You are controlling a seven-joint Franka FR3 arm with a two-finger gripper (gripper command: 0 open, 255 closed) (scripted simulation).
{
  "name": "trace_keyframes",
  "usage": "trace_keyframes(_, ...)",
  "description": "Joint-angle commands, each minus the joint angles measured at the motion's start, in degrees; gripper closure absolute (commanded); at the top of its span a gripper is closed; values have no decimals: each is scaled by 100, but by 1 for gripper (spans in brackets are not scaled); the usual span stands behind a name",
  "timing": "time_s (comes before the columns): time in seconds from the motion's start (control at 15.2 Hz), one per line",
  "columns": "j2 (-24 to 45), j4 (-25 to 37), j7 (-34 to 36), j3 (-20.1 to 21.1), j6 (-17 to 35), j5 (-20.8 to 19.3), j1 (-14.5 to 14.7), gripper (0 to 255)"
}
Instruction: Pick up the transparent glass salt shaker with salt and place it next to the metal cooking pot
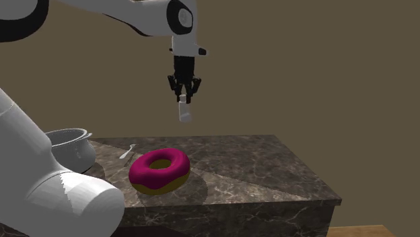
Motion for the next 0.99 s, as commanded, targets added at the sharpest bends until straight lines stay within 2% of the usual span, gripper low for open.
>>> trace_keyframes(0.0,-340,-344,261,185,21,28,71,255)
trace_keyframes(0.46,-1287,-1116,1082,820,-102,290,326,255)
trace_keyframes(0.92,-2009,-1571,1938,1523,-279,735,636,255)
